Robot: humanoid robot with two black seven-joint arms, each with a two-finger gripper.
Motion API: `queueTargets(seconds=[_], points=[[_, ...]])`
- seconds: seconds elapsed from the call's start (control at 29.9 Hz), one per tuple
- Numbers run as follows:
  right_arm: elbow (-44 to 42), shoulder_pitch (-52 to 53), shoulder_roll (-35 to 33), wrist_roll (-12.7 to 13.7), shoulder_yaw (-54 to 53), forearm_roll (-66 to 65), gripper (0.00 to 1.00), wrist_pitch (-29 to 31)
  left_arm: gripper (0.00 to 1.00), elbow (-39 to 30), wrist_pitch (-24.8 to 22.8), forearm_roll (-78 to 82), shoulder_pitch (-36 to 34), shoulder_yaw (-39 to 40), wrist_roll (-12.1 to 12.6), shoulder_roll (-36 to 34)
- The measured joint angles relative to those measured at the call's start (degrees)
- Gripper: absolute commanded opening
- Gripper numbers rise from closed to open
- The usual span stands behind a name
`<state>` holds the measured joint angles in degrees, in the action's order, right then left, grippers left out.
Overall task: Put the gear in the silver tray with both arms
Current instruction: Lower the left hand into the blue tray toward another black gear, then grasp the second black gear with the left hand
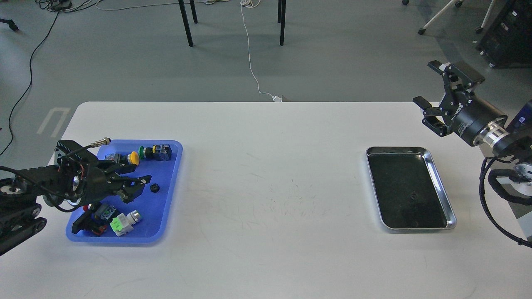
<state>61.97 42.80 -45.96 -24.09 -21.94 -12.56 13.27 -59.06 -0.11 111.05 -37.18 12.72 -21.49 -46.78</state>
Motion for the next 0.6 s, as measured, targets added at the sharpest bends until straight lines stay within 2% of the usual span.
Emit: queueTargets(seconds=[0.2,0.6], points=[[0.0,-0.1,-0.3,0.0,0.0,0.0,0.97,-0.2,0.55,-1.8,0.0,2.4,-0.2,-1.8,-0.3,-0.4],[0.0,-0.5,-0.8,0.0,0.0,0.0,0.97,-0.2,0.55,-1.1,0.0,5.4,0.0,-2.1,-0.2,0.1]])
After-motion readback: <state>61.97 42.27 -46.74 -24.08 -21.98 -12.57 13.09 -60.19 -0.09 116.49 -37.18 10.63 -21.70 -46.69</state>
